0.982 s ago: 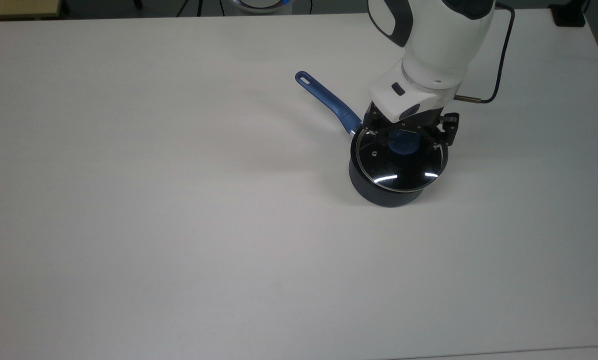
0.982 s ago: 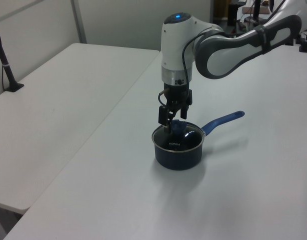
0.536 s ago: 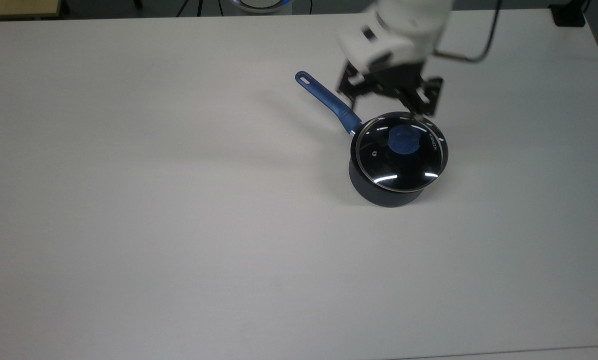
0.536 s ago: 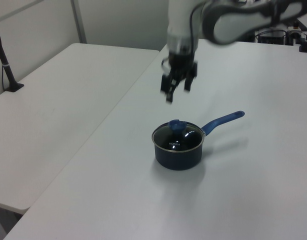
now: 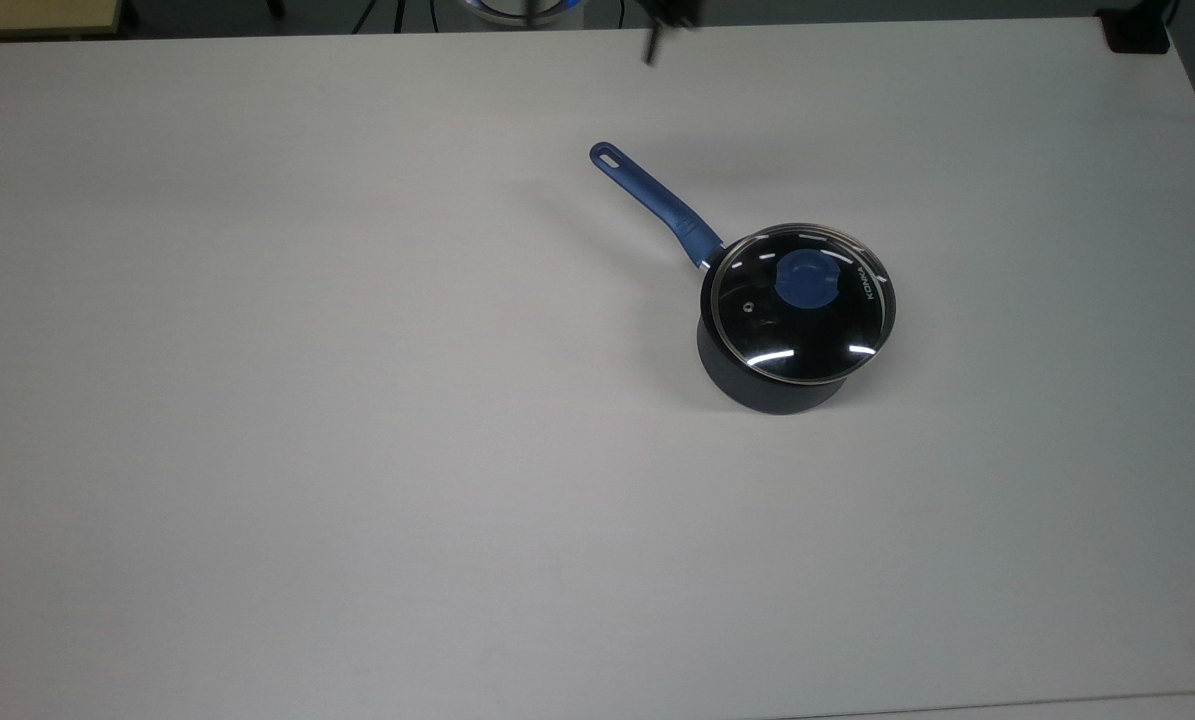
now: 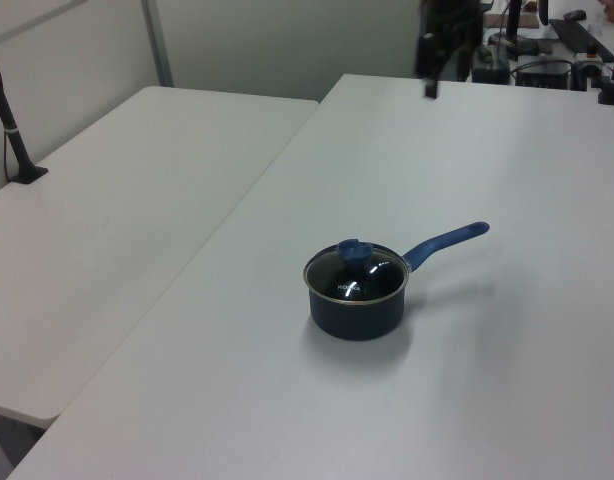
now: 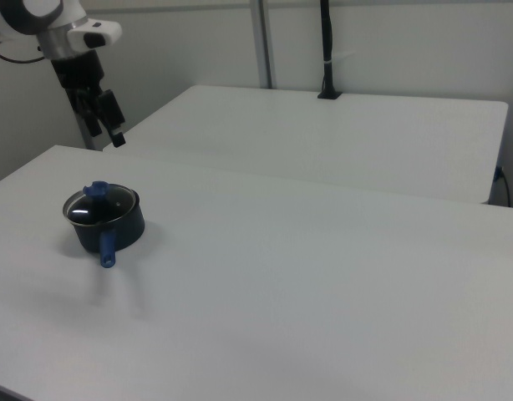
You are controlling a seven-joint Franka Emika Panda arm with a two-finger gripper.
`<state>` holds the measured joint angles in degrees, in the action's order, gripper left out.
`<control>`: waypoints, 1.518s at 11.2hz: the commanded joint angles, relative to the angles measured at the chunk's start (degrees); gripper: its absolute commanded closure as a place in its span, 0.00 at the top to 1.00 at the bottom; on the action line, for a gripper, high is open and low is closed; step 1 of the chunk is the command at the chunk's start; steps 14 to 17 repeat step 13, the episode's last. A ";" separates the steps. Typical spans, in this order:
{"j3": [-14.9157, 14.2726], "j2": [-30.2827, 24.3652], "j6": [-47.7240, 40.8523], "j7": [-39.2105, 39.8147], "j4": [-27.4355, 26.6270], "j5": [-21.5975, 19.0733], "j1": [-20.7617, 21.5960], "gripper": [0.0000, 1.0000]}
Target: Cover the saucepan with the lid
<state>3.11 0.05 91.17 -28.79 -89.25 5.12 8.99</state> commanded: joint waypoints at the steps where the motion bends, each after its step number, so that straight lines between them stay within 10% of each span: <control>1: -7.05 -10.32 0.24 12.40 -9.19 -0.37 0.77 1.00; 5: -9.08 -9.71 2.61 29.02 -8.84 -0.46 -5.03 1.00; 17: -9.44 -6.02 2.79 25.89 -5.67 -2.83 -5.56 1.00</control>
